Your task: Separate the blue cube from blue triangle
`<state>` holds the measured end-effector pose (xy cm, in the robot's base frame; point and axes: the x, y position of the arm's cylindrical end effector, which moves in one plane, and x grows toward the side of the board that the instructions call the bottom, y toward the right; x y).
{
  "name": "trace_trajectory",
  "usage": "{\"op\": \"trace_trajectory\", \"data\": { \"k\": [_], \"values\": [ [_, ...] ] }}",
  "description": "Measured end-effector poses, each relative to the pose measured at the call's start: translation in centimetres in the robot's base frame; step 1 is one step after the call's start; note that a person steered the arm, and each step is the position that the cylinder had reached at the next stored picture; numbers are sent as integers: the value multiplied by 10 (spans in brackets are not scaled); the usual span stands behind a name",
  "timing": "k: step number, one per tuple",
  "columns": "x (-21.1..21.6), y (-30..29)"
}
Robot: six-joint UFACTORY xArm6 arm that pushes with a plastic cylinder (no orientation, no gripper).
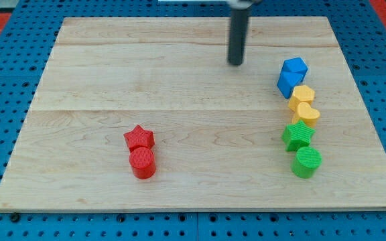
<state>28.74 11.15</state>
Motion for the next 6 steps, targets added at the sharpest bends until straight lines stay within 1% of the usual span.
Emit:
{"op": "trace_trajectory", "data": {
  "k": [1, 2, 3, 5, 6],
  "values": [
    [-14, 105],
    [42, 118],
    [85, 68],
    [90, -58],
    [90, -81]
  ]
}}
